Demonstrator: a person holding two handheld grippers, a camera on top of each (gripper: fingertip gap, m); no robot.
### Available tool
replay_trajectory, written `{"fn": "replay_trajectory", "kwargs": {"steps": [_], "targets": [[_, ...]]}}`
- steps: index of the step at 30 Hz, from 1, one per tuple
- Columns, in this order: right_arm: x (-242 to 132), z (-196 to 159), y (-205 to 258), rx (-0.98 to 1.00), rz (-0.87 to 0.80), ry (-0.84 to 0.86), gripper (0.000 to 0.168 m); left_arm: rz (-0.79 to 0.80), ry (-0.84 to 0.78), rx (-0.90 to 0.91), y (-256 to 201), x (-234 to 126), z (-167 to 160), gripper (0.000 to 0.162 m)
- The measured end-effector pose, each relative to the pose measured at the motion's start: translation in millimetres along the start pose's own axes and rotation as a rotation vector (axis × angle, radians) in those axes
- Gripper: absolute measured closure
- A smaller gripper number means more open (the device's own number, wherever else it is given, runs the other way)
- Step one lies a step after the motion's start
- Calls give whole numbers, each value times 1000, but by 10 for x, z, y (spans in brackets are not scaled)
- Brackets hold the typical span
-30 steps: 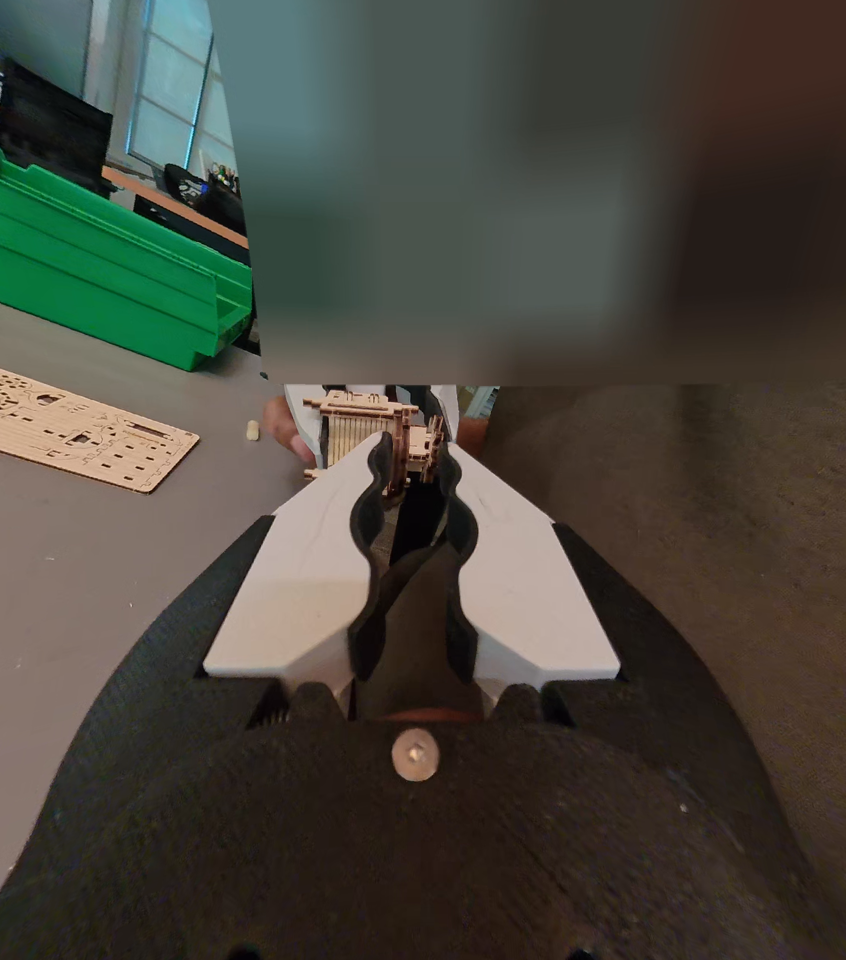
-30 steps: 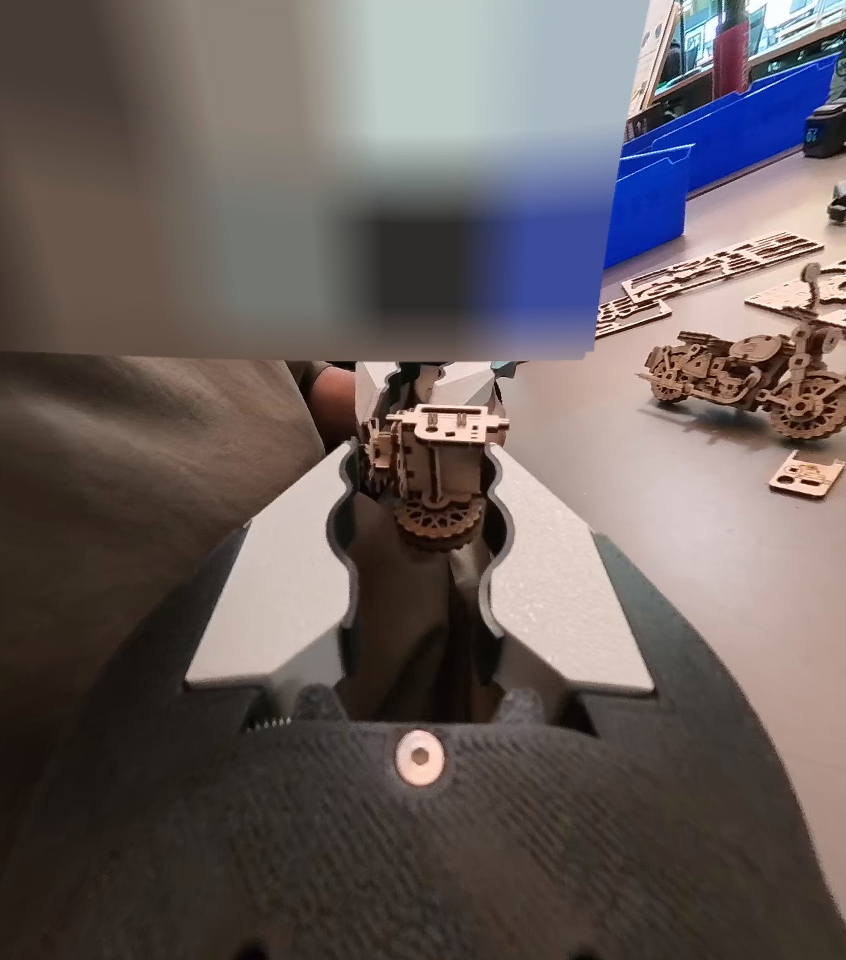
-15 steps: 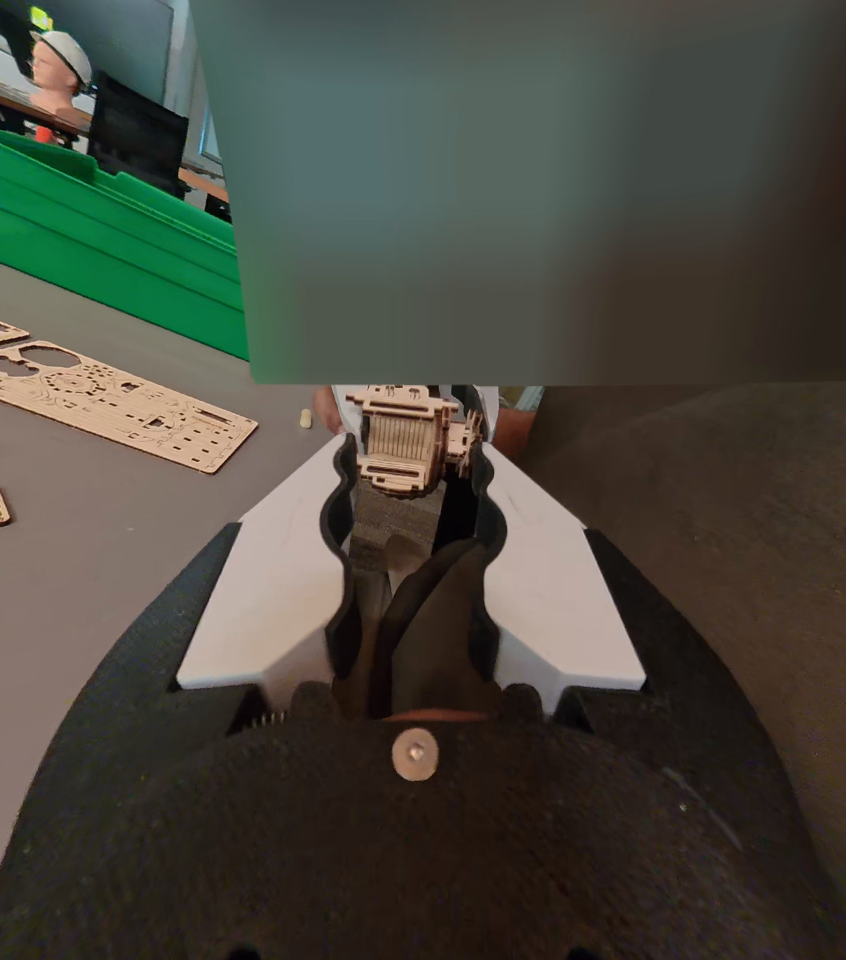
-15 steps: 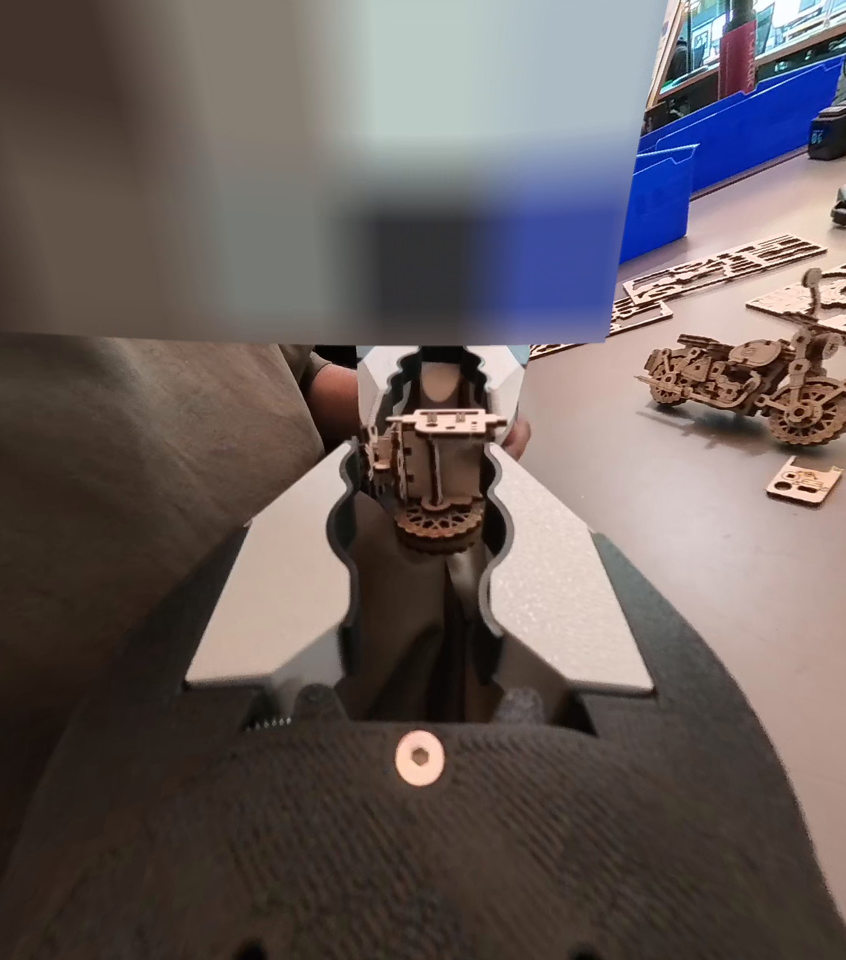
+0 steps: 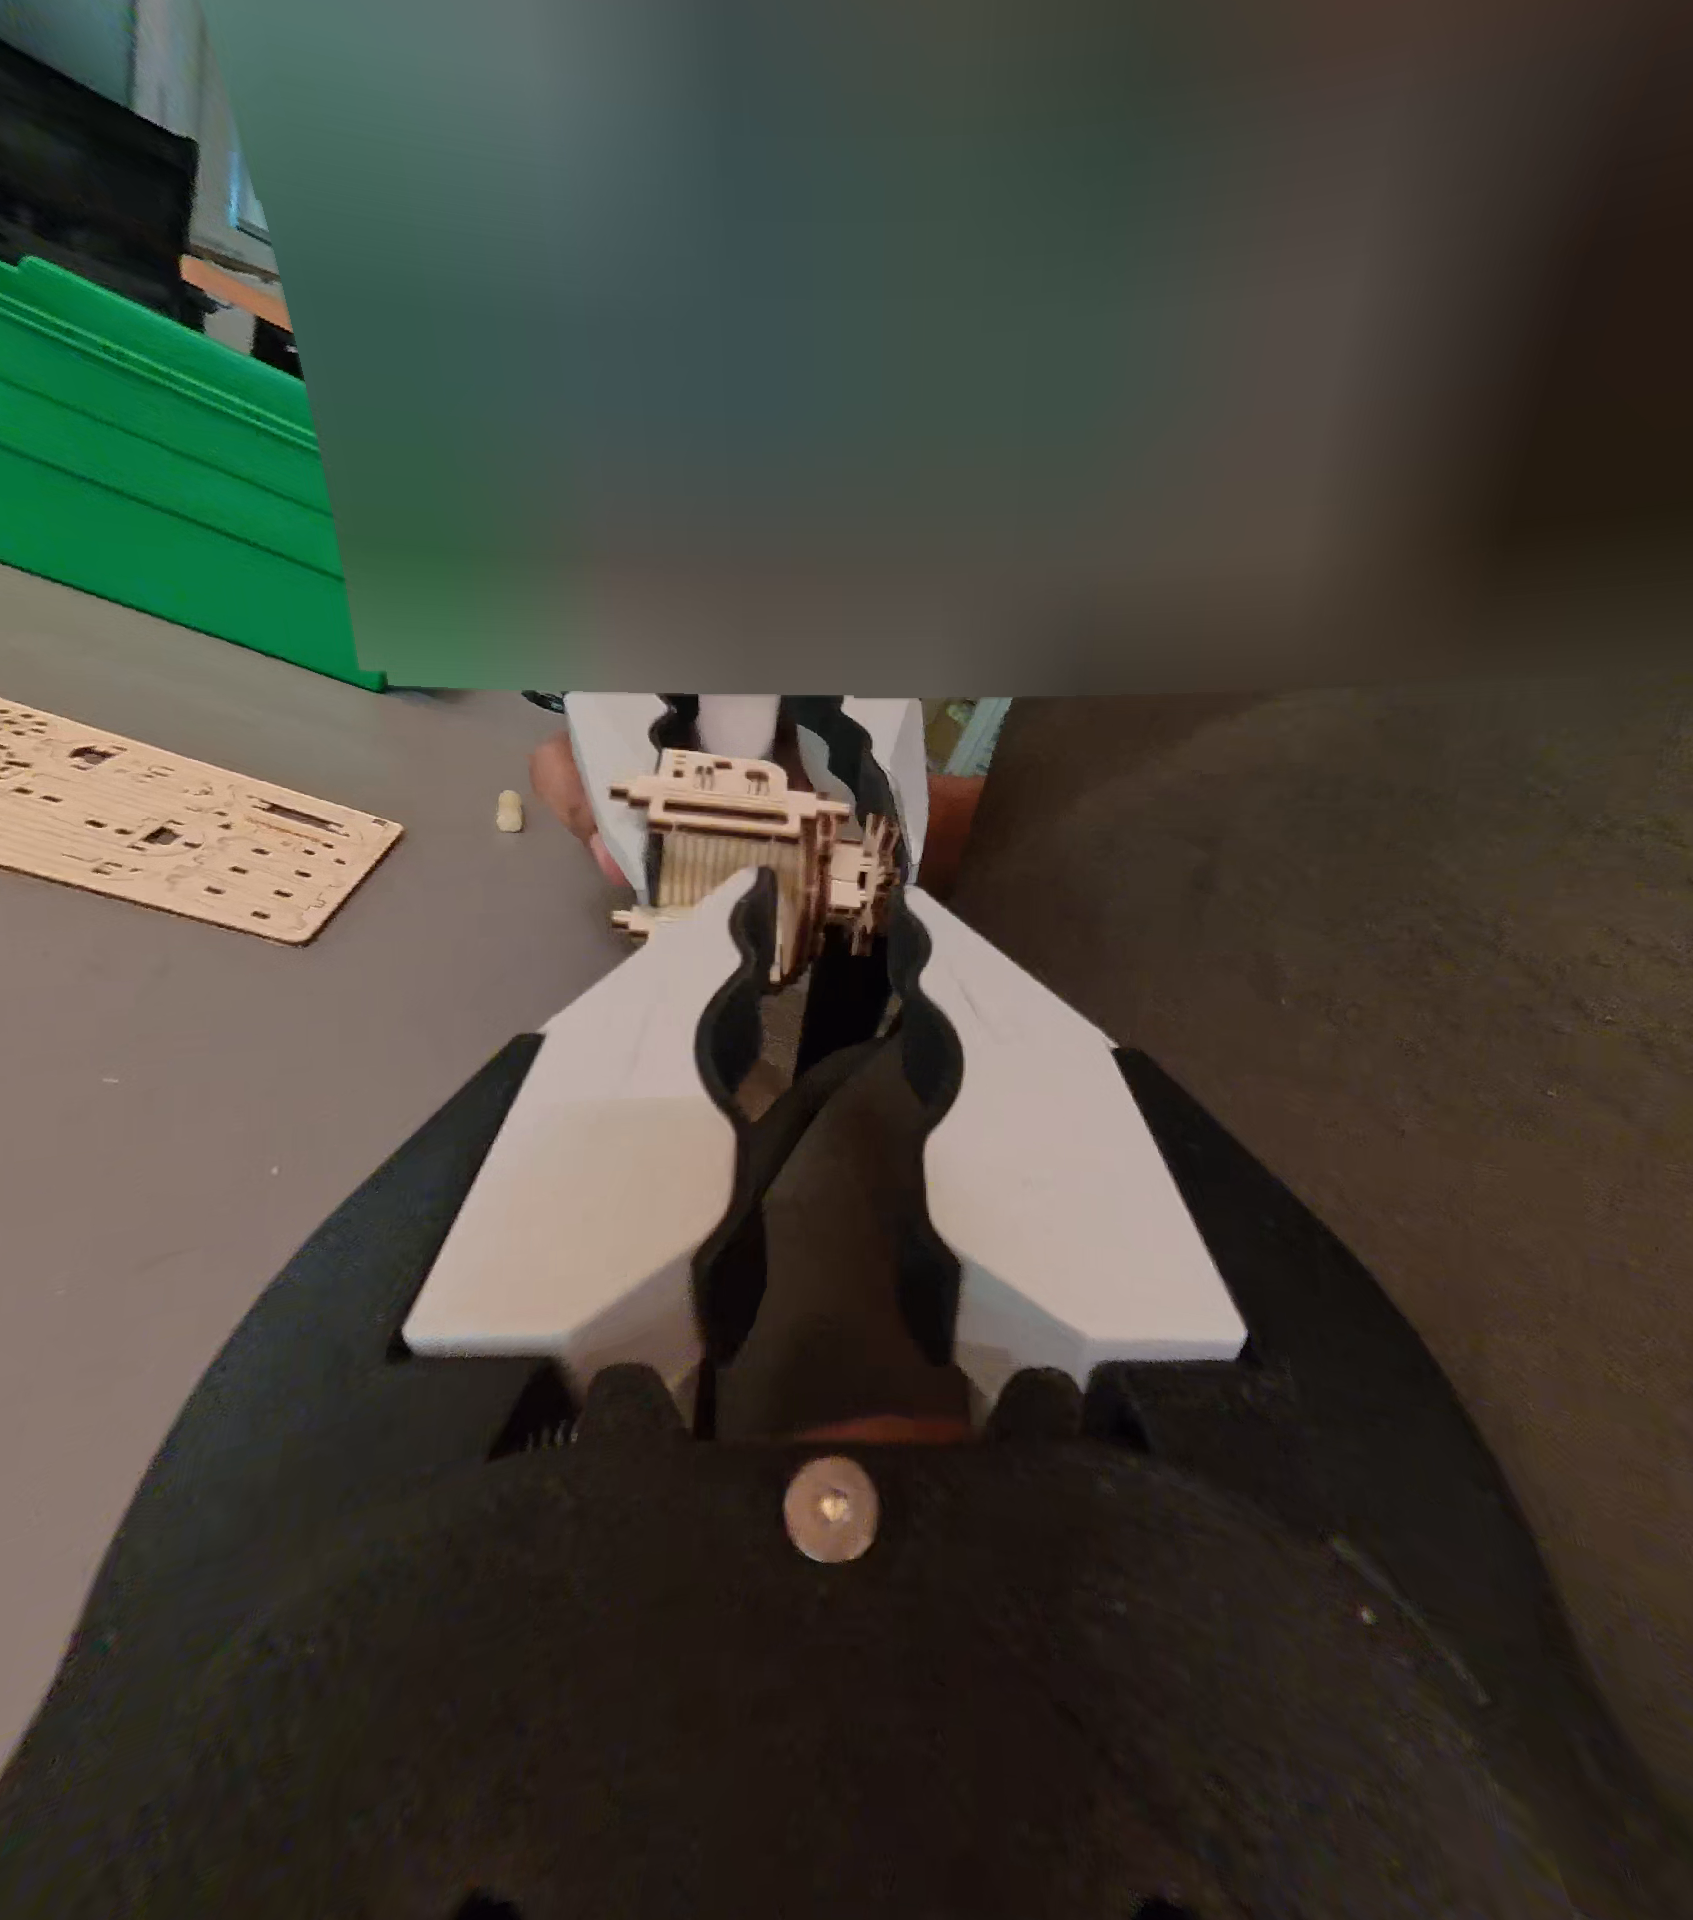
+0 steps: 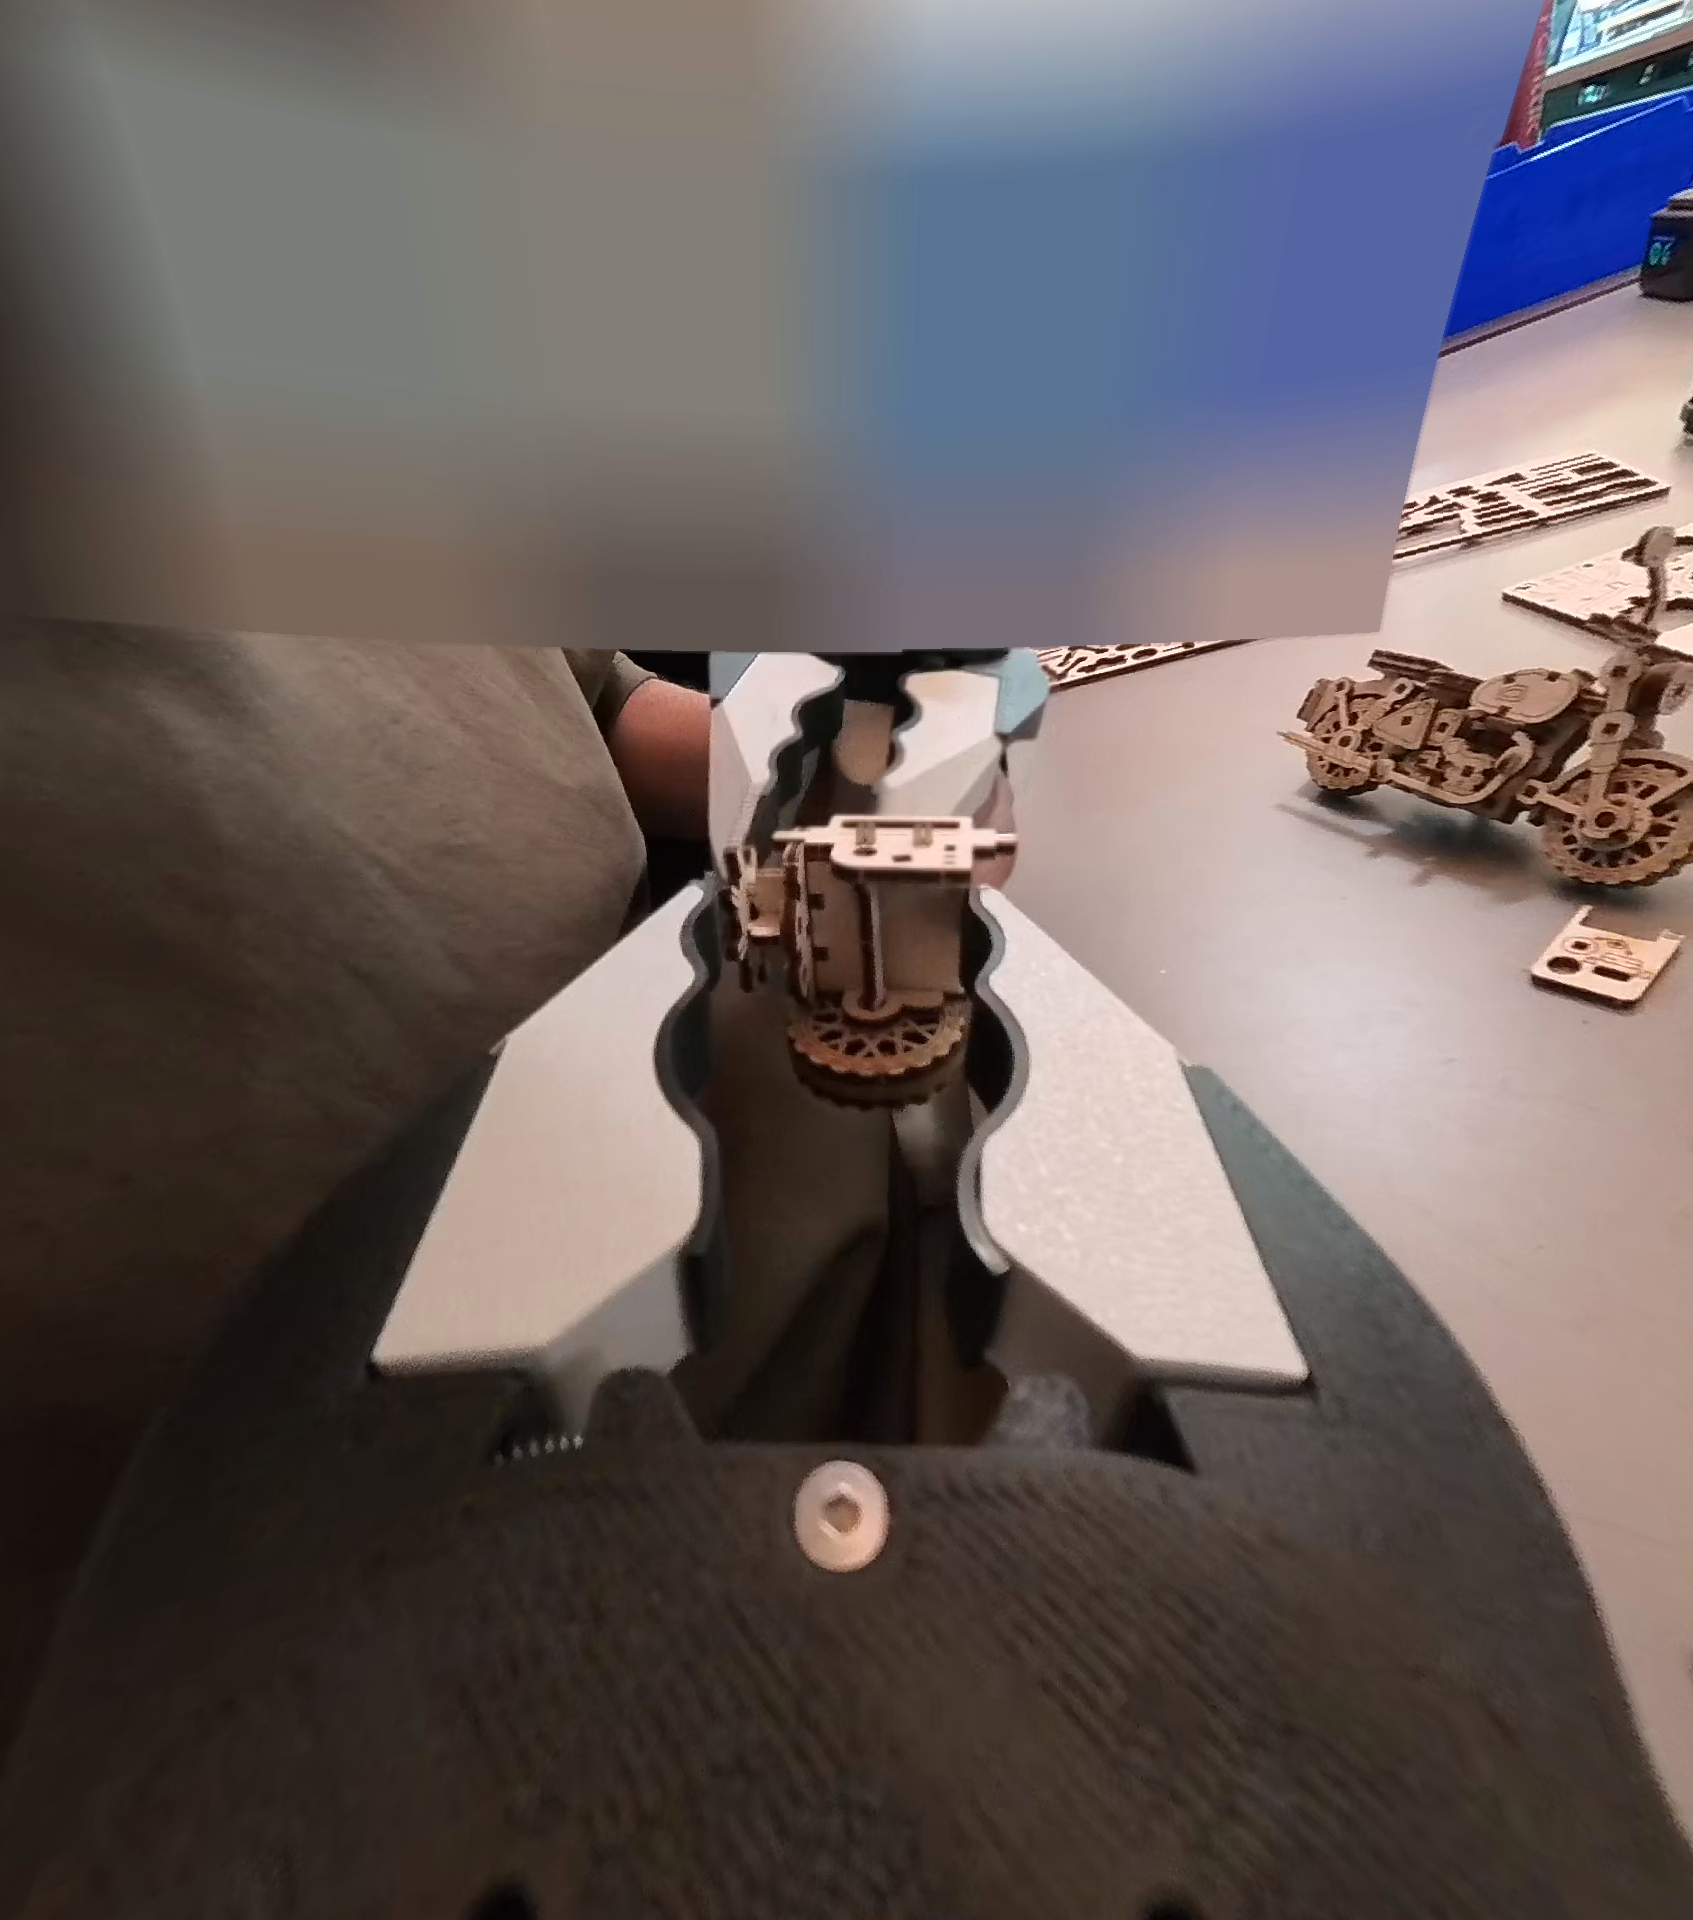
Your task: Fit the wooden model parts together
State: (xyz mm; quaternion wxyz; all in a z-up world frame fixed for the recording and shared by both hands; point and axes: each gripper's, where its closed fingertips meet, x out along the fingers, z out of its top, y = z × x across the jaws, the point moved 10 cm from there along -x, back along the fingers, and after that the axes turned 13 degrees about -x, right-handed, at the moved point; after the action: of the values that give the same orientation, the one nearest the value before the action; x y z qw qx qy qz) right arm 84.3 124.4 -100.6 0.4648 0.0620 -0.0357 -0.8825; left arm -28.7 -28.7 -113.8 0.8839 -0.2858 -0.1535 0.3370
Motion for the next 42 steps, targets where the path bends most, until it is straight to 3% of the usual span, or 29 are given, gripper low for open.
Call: {"fn": "replay_trajectory", "kwargs": {"steps": [6, 33, 42], "targets": [[5, 7, 4, -12, 2, -1, 125, 28, 5, 5, 14, 5, -5, 133], [-23, 3, 13, -58, -22, 36, 126, 54, 45, 59, -10, 26, 2, 144], [-67, -74, -231, 229, -133, -39, 127, 188, -92, -26, 126, -48, 72, 119]]}}
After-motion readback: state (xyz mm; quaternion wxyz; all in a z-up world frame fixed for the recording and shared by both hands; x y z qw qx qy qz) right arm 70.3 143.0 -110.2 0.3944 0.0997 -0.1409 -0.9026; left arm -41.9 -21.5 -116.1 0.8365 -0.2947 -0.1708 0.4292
